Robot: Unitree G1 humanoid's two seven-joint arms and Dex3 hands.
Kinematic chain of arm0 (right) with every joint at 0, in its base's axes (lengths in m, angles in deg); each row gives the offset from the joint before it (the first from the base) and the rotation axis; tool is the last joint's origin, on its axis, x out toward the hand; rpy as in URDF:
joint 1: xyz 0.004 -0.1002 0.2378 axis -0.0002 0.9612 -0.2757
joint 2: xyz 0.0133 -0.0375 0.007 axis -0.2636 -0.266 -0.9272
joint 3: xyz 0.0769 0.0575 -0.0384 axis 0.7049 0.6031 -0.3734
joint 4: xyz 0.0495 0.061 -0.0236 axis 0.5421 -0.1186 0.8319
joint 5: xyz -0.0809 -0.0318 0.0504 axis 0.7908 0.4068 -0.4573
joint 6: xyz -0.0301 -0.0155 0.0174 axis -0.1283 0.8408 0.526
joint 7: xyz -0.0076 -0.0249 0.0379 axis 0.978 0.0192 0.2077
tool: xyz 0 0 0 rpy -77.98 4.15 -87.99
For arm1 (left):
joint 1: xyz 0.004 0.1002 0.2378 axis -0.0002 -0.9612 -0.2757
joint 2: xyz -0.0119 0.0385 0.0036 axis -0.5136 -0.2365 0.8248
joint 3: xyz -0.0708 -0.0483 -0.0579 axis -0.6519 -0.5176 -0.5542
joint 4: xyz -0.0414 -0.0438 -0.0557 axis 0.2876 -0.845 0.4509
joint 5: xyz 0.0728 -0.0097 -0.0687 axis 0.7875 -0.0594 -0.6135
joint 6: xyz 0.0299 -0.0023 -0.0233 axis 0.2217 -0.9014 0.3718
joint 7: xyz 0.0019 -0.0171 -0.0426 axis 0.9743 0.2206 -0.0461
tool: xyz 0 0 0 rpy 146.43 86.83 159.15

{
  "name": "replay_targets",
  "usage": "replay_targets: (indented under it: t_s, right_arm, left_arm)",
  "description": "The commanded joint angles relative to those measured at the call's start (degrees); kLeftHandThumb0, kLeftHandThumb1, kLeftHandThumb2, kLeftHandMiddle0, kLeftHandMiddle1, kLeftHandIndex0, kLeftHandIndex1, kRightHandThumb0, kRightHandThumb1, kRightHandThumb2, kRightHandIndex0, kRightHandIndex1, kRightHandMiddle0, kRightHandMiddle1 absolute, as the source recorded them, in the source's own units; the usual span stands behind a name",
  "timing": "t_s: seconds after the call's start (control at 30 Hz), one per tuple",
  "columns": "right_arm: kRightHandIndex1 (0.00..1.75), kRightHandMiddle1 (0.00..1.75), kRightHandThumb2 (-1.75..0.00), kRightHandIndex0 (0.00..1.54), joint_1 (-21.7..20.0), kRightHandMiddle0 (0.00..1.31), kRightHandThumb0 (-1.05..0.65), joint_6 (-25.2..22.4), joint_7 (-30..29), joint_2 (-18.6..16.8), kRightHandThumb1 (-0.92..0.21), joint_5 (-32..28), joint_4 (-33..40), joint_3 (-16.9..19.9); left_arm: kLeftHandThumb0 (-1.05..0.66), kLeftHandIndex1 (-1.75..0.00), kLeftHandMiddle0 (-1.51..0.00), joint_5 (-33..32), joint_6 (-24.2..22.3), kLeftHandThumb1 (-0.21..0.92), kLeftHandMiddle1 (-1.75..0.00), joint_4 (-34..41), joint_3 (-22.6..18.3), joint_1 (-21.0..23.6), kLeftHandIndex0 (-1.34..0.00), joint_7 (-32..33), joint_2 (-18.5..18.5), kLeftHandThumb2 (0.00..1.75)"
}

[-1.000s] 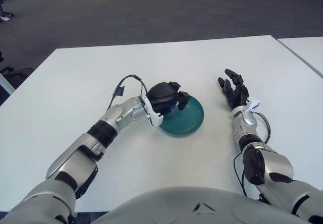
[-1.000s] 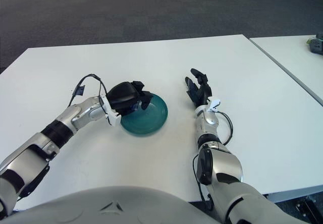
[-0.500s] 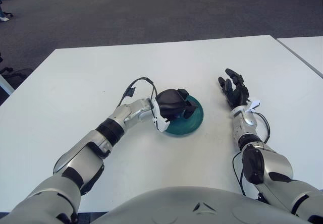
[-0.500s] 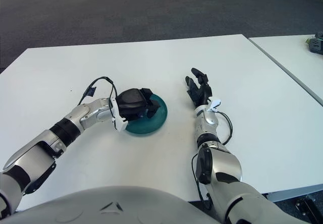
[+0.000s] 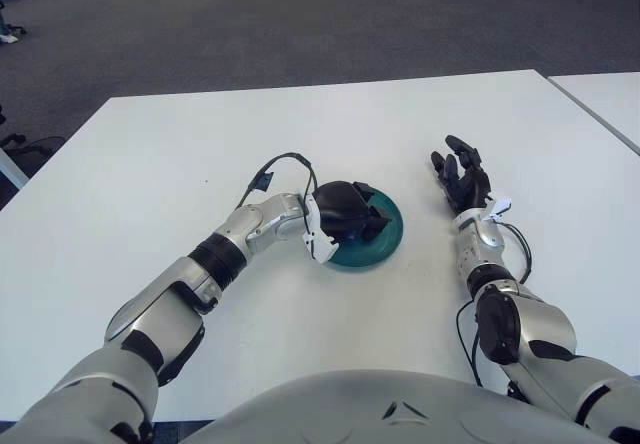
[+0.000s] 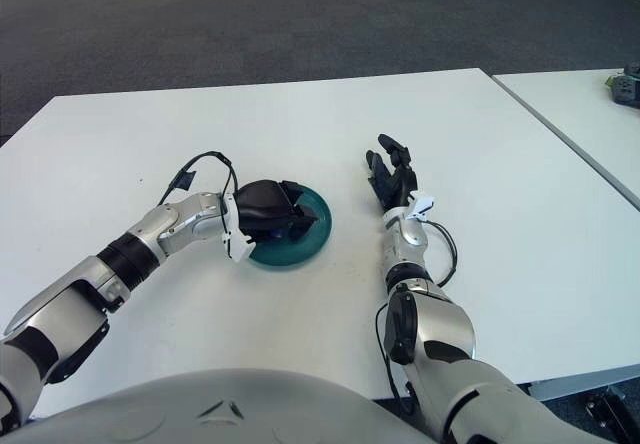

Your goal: Put the gum into the plate.

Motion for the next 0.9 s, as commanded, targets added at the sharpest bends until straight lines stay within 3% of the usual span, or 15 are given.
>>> replay_targets:
  t_s: [0.0,0.07,0.1,0.2,0.23,0.33,0.53,0.67,0.73,0.87]
  right_arm:
    - [0.0,0.82,-0.55,0.4,4.4,0.0,-0.44,-4.4,-1.6,-2.3,-0.92,0.4,-3.2,-0.6]
    - [0.0,0.81,-0.56,0.4,4.4,0.0,-0.44,-4.2,-1.9,-2.3,-0.92,0.6,-3.2,-0.9]
    - [0.0,0.8,-0.56,0.39,4.5,0.0,-0.44,-4.2,-2.1,-2.3,-0.92,0.7,-3.2,-1.0]
    - [0.0,0.79,-0.57,0.39,4.4,0.0,-0.45,-3.7,-3.3,-2.5,-0.92,1.4,-3.0,-1.8]
    - [0.0,0.78,-0.58,0.38,4.4,0.0,-0.45,-3.4,-3.8,-2.5,-0.92,1.8,-2.9,-2.1]
    - [0.0,0.76,-0.59,0.38,4.4,0.0,-0.45,-2.7,-4.8,-2.7,-0.92,2.4,-2.6,-3.0]
    - [0.0,0.75,-0.57,0.37,4.5,0.0,-0.45,-2.1,-5.7,-2.8,-0.92,3.5,-2.2,-4.3]
    - [0.0,0.76,-0.54,0.38,4.6,0.0,-0.46,-1.9,-7.1,-2.7,-0.91,4.4,-2.1,-5.3]
    - [0.01,0.78,-0.51,0.39,4.6,0.0,-0.48,-1.3,-8.3,-2.7,-0.92,5.1,-2.1,-5.8]
    - [0.01,0.81,-0.5,0.39,4.9,0.0,-0.5,-0.2,-9.0,-2.9,-0.92,4.9,-2.2,-5.6]
  left_arm:
    - [-0.01,-1.63,-0.41,-2.6,-0.1,0.55,-1.74,0.1,-1.5,-0.3,-0.35,-1.7,-0.9,1.01]
    - [-0.01,-1.61,-0.37,-3.1,0.5,0.7,-1.68,-0.2,-1.6,-1.0,-0.27,-1.5,-1.1,0.77]
    - [-0.13,-1.64,-0.36,-3.3,0.8,0.78,-1.51,-0.3,-1.6,-1.2,-0.26,-1.4,-1.2,0.66]
    - [-0.28,-1.7,-0.34,-4.3,2.5,0.88,-1.26,-3.4,-1.5,-1.3,-0.23,-0.2,-0.5,0.55]
    - [-0.44,-1.53,-0.3,-4.4,3.3,0.89,-1.14,-5.5,-1.2,-1.1,-0.15,0.6,0.0,0.53]
    - [-0.67,-1.2,-0.25,-5.5,5.3,0.91,-0.91,-8.6,-1.0,0.0,-0.05,0.0,0.5,0.5]
    - [-0.91,-0.71,-0.19,-10.6,8.4,0.92,-0.31,-12.9,-1.5,5.0,0.0,-7.9,-0.2,0.51]
    - [-1.0,-0.51,-0.15,-13.9,10.4,0.92,-0.15,-11.6,-2.5,5.7,0.0,-11.7,-1.7,0.5]
    - [-1.03,-0.32,-0.09,-14.0,11.0,0.92,-0.08,-11.1,-3.1,5.2,0.0,-11.1,-2.0,0.47]
    - [-1.04,-0.11,-0.03,-13.6,11.0,0.92,-0.02,-8.2,-5.4,2.8,0.0,-8.5,-3.3,0.45]
